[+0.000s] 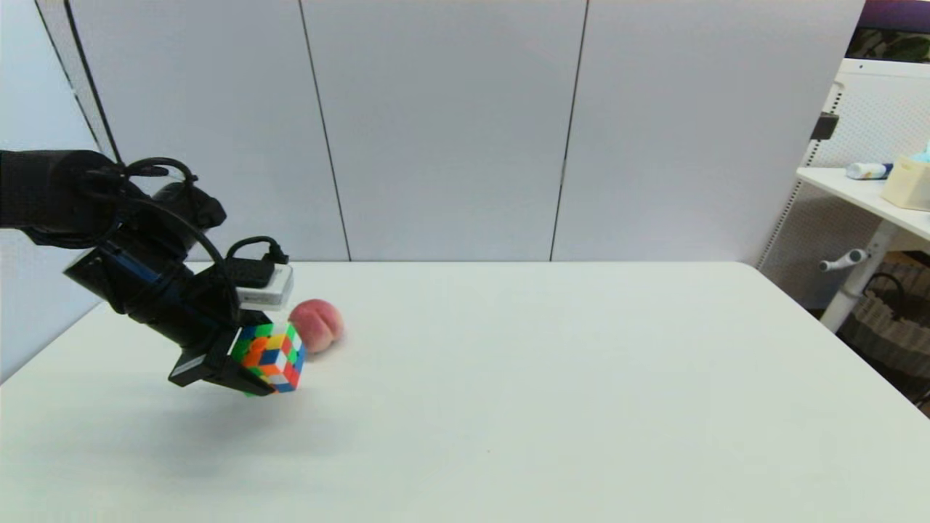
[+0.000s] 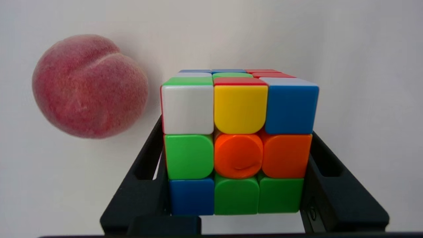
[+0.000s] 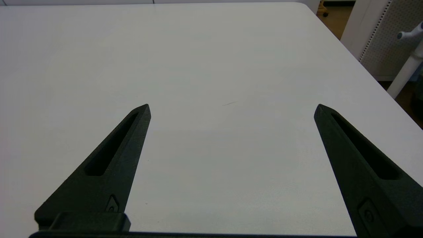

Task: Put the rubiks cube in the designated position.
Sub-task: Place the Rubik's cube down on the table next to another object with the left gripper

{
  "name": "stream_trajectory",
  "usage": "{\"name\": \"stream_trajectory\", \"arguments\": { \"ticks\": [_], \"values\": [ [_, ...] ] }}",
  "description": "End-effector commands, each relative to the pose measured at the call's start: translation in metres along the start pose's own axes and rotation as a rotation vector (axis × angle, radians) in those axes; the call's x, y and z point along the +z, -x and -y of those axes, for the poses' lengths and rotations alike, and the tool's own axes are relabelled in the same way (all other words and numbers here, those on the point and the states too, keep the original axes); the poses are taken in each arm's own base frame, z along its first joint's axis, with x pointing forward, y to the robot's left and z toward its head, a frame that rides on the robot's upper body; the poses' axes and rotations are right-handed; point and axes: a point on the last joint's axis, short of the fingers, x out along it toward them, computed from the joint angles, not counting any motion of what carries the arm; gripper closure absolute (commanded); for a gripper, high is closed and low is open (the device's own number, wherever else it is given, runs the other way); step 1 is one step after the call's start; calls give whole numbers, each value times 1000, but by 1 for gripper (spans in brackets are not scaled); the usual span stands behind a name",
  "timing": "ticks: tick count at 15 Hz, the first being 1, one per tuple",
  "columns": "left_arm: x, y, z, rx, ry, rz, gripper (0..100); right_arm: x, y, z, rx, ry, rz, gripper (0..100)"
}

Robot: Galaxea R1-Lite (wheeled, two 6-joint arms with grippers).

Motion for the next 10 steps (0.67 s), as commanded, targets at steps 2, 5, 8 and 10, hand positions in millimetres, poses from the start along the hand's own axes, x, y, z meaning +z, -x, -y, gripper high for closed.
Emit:
{"name": "stream_trajectory", "arguments": {
  "ticks": [2, 5, 8, 10],
  "values": [
    [-10, -32, -24, -67, 19, -10, 100, 0, 0, 0, 1, 0, -1, 0],
    [-13, -36, -25, -82, 26, -28, 100, 0, 0, 0, 1, 3, -1, 0],
    [-15, -40, -26, -93, 31, -31, 100, 0, 0, 0, 1, 0, -1, 0],
    [-16, -41, -26, -96, 33, -31, 100, 0, 0, 0, 1, 0, -1, 0]
  ]
}}
